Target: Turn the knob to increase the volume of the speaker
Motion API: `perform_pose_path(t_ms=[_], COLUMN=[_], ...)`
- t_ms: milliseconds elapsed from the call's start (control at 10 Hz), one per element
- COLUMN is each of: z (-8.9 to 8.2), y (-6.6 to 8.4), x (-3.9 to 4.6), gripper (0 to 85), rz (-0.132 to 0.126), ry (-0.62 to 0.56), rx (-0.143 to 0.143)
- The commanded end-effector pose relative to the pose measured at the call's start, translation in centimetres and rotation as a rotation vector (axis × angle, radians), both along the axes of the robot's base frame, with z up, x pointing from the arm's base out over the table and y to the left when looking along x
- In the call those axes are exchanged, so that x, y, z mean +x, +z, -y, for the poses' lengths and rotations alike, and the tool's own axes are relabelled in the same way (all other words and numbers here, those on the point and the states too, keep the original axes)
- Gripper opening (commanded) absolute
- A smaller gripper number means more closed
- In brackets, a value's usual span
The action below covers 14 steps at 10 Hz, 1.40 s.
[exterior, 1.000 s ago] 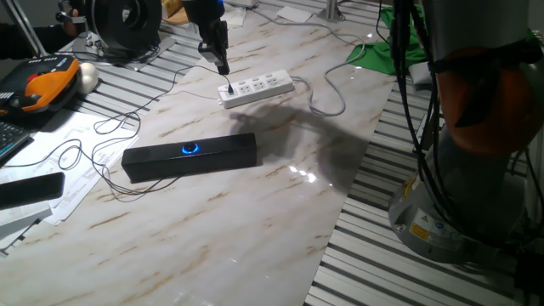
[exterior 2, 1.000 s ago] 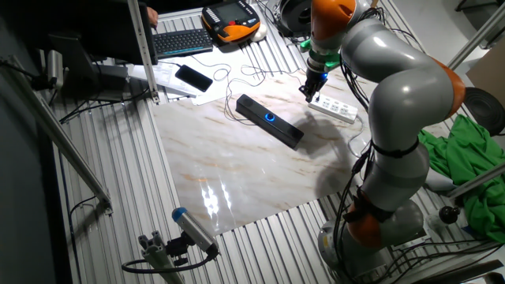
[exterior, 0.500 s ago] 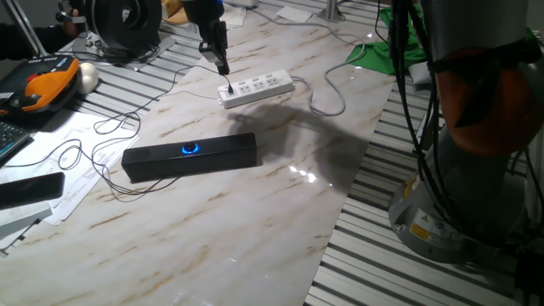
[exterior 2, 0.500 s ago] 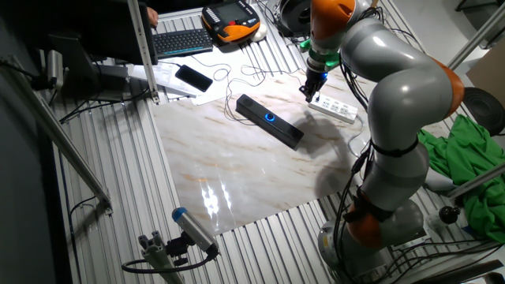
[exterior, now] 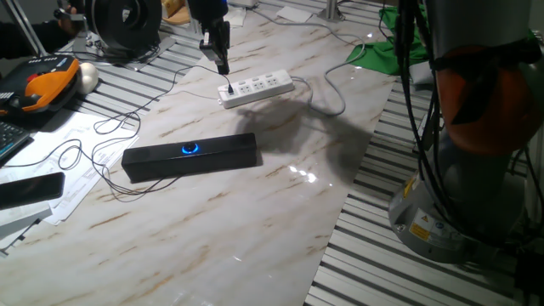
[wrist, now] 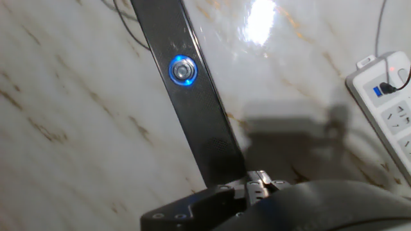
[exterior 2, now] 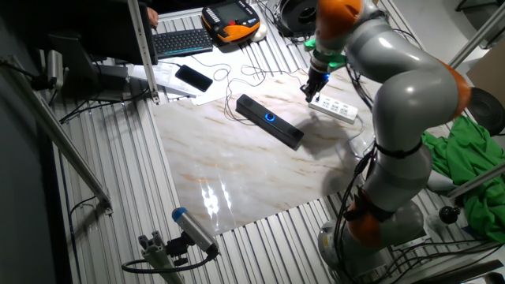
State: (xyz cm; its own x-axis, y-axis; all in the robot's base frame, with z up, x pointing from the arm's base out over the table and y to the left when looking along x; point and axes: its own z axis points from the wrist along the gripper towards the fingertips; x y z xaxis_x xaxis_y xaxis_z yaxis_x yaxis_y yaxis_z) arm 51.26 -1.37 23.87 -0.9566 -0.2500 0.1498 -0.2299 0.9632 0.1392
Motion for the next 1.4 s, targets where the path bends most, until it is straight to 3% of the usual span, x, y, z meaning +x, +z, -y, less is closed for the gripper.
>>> perform_pose_path(t_ms=[0,100,200,400,500,600,900,1000,1100,1200,1300], z=[-0.02,-0.02,-0.02,-0.02,-0.02,-0.02,-0.02,-0.02,-0.02,-0.02,-0.02], y=[0.02,0.02,0.02,0.02,0.02,0.02,0.02,0.02,0.02,0.02,0.02], x=[0.01,0.01,0.01,0.01,0.01,0.01,0.01,0.01,0.01,0.01,0.01], gripper=[0.0,0.0,0.0,0.0,0.0,0.0,0.0,0.0,0.0,17.0,17.0], rz=[0.002,0.029,0.028,-0.007,-0.021,-0.009,0.058,0.011,-0.016,-0.002,-0.005], ry=[-0.007,-0.029,-0.041,-0.054,-0.061,-0.077,-0.067,-0.086,-0.096,-0.096,-0.12], rx=[-0.012,-0.036,-0.044,-0.037,-0.05,-0.072,-0.078,-0.068,-0.082,-0.09,-0.093])
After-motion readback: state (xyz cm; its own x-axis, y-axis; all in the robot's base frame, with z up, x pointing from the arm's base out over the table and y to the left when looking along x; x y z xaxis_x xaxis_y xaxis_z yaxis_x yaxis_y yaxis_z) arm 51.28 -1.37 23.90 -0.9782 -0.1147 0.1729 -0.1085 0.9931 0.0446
